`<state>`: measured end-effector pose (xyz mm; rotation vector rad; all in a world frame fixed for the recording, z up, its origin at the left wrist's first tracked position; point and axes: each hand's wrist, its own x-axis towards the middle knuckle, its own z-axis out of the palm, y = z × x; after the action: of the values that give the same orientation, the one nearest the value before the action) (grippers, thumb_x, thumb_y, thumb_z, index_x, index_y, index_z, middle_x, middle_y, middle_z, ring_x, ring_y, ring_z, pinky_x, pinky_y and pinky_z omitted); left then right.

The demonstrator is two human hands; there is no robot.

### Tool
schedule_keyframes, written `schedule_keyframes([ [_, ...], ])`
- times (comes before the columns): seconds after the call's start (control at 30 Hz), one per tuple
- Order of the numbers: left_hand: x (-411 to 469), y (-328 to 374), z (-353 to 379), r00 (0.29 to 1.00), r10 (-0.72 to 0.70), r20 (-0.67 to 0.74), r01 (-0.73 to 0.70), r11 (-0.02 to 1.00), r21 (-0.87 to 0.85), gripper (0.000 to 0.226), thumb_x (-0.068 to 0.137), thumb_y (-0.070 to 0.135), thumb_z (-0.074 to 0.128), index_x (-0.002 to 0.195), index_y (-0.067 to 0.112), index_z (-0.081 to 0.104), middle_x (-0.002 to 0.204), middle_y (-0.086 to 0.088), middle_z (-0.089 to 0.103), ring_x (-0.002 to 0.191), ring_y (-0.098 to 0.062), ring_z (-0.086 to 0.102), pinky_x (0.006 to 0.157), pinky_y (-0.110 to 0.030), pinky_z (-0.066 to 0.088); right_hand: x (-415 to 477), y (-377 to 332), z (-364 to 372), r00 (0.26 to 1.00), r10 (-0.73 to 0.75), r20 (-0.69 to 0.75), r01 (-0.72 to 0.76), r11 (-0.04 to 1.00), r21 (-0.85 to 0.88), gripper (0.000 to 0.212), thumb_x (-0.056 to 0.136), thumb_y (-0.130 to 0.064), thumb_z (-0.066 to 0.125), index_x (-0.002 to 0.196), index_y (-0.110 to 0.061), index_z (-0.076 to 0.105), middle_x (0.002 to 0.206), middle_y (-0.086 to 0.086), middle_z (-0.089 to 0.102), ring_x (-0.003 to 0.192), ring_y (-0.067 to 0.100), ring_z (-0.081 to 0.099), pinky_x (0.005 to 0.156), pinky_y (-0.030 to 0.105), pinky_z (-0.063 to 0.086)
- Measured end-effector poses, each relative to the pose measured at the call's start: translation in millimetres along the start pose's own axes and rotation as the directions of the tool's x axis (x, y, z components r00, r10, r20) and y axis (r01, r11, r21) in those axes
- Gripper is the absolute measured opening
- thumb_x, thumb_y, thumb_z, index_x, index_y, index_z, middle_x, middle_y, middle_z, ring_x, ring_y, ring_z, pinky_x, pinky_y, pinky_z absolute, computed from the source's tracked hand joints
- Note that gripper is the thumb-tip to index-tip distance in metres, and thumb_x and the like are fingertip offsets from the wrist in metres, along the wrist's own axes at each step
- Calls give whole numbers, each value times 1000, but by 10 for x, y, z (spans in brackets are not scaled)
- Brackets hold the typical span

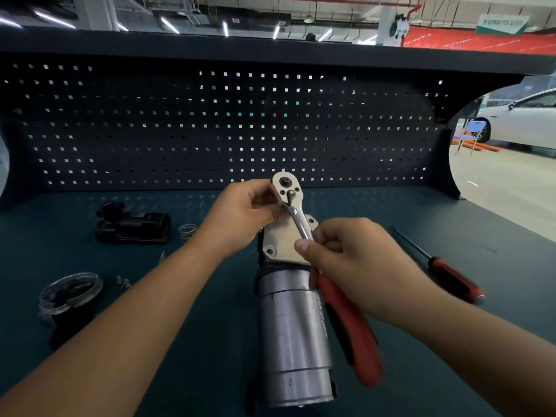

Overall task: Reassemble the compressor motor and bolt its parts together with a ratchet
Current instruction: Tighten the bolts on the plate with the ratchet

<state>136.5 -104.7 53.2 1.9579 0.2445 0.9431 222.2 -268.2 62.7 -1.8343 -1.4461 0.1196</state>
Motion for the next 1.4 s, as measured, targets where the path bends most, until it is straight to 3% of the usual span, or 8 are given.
schedule_keyframes([
  [0.2, -7, 5, 14, 999, -33, -24, 32, 999, -32, 16, 87, 3, 61, 88, 18, 58, 88, 2, 75, 90, -13, 70, 85, -26, 54, -15, -57, 129, 999, 38, -6, -37, 990, 139, 49, 89, -38, 58, 73, 7, 50, 75, 25, 65, 66, 36, 59, 51, 31, 37],
  [0.33, -3, 10, 11, 999, -39, -29, 38, 999, -36, 9, 87, 2, 62, 89, 8, 55, 89, -4, 74, 91, -16, 70, 84, -30, 55, 63, -32, -31, 997, 35, 61, -39, 997, 61, 42, 89, -37, 60, 65, -3, 54, 63, 13, 66, 49, 19, 46, 51, 28, 36],
  [0.53, 7, 11, 2, 1000, -31, 3, 31, 999, -17, 15, 87, -4, 58, 96, 8, 59, 83, 9, 73, 84, -2, 68, 72, -10, 48, 371, 110, -511, 964, 56, 259, -16, 988, -154, 24, 91, -32, 58, 73, -16, 62, 54, -6, 62, 44, 2, 50, 48, 18, 41],
  [0.73, 35, -17, -1, 997, -60, 38, 61, 998, -7, 21, 91, -5, 52, 111, -11, 53, 91, 6, 71, 86, -2, 68, 74, -10, 48, 995, 153, -756, 948, -28, 317, 172, 884, -435, 18, 96, -22, 52, 80, -31, 56, 77, -12, 59, 74, 6, 52, 68, 25, 38],
  [0.83, 24, -24, -7, 998, -47, 47, 46, 999, 7, 19, 92, -7, 49, 110, -8, 54, 89, 9, 71, 84, -2, 68, 76, -11, 49, 1094, 169, -765, 946, -71, 315, 216, 864, -454, 18, 95, -21, 52, 81, -29, 58, 75, -12, 59, 67, -2, 51, 59, 10, 35],
  [1.03, 5, -5, -18, 998, -59, 23, 59, 998, 9, 19, 94, -2, 48, 109, -10, 56, 90, 8, 72, 93, -9, 68, 90, -28, 49, 677, 285, -678, 940, -71, 334, 193, 917, -349, 25, 93, -30, 54, 69, -22, 54, 60, -5, 63, 45, -2, 50, 51, 10, 39],
  [1.23, -35, 28, -18, 999, -50, 16, 50, 999, 0, 22, 95, -1, 45, 93, 11, 63, 89, 5, 70, 83, 1, 66, 76, -11, 48, 299, 147, -410, 972, -62, 226, 95, 986, -139, 35, 90, -34, 58, 62, -14, 55, 56, -2, 66, 42, 5, 51, 48, 19, 42],
  [1.4, -55, 40, -8, 999, -39, 12, 40, 999, -17, 20, 95, 3, 48, 99, 13, 65, 100, -3, 71, 95, -8, 66, 83, -18, 51, 139, 7, -155, 994, 10, 108, -15, 998, 53, 37, 89, -37, 60, 67, -7, 60, 61, -1, 70, 52, 17, 59, 50, 24, 44],
])
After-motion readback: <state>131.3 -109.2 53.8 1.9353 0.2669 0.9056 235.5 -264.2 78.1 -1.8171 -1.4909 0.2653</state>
